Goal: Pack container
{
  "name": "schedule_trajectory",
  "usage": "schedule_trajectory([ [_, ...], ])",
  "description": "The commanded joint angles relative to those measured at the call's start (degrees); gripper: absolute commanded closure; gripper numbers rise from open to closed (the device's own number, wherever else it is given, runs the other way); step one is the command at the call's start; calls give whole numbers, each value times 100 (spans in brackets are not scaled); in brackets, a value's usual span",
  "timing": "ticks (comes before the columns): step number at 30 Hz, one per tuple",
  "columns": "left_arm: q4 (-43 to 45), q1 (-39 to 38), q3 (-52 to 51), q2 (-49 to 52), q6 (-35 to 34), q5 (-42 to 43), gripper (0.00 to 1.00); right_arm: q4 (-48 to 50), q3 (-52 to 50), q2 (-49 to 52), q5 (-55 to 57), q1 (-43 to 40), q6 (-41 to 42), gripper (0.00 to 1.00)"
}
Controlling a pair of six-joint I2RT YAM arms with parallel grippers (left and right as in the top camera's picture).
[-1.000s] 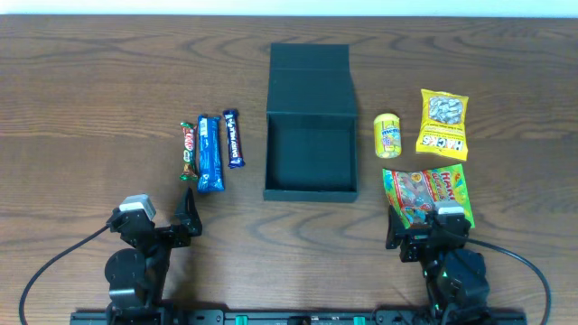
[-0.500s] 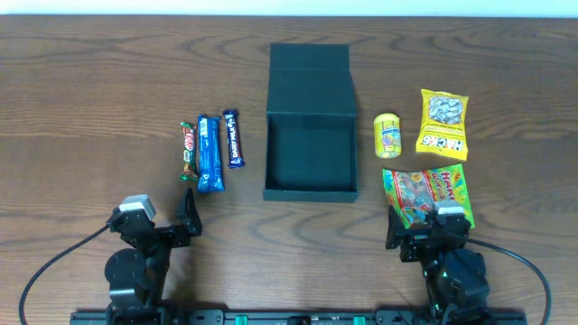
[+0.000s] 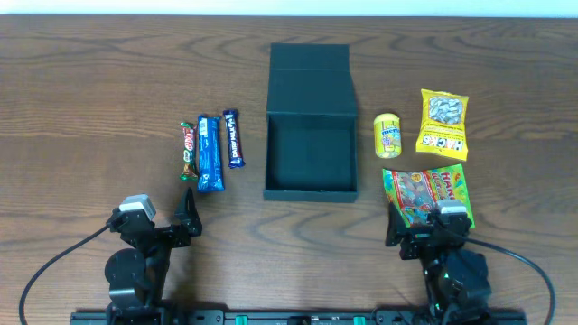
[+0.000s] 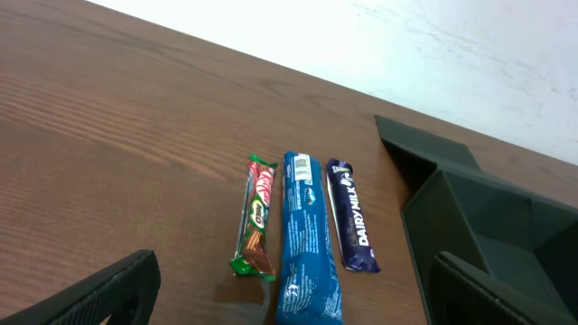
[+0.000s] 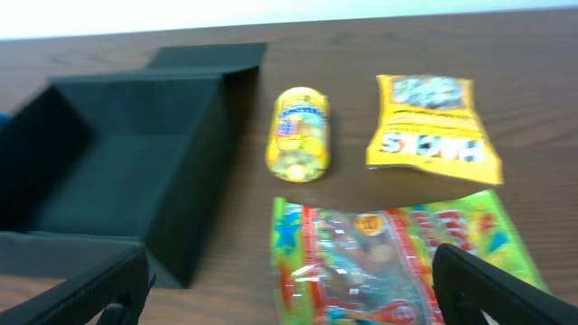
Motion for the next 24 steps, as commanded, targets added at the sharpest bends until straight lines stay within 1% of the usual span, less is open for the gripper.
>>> schedule_trajectory([
  [1, -35, 35, -146, -31, 22, -2, 5, 22, -31, -52, -1296, -17, 872, 1],
  [3, -35, 35, -146, -31, 20, -2, 5, 107, -31, -52, -2179, -17, 1285, 1],
  [5, -35, 35, -146, -31, 22, -2, 5, 236, -31, -52, -2800, -17, 1716, 1],
  [7, -35, 35, -146, -31, 22, -2, 5, 433, -31, -52, -3021, -17, 2109, 1],
  [9, -35, 35, -146, -31, 22, -4, 5, 684, -31, -52, -3025, -17, 2208, 1],
  [10, -35, 35, -146, -31, 22, -2, 5, 846, -31, -52, -2835, -20, 2210, 1],
  [13, -33, 35, -146, -31, 22, -2, 5, 826, 15, 39, -1707, -26, 2885, 1],
  [16, -35, 35, -146, -31, 22, -2, 5, 726, 267, 431, -1167, -31, 3005, 1],
  [20, -35, 35, -146, -31, 22, -2, 5, -160, 1298, 1550, -201, -153, 3547, 1],
  [23, -35, 35, -146, -31, 22, -2, 5, -951, 2369, 2717, 208, -391, 3965, 1],
  [24, -35, 35, -146, -31, 22, -2, 5, -1121, 2658, 3067, 240, -474, 3989, 1],
])
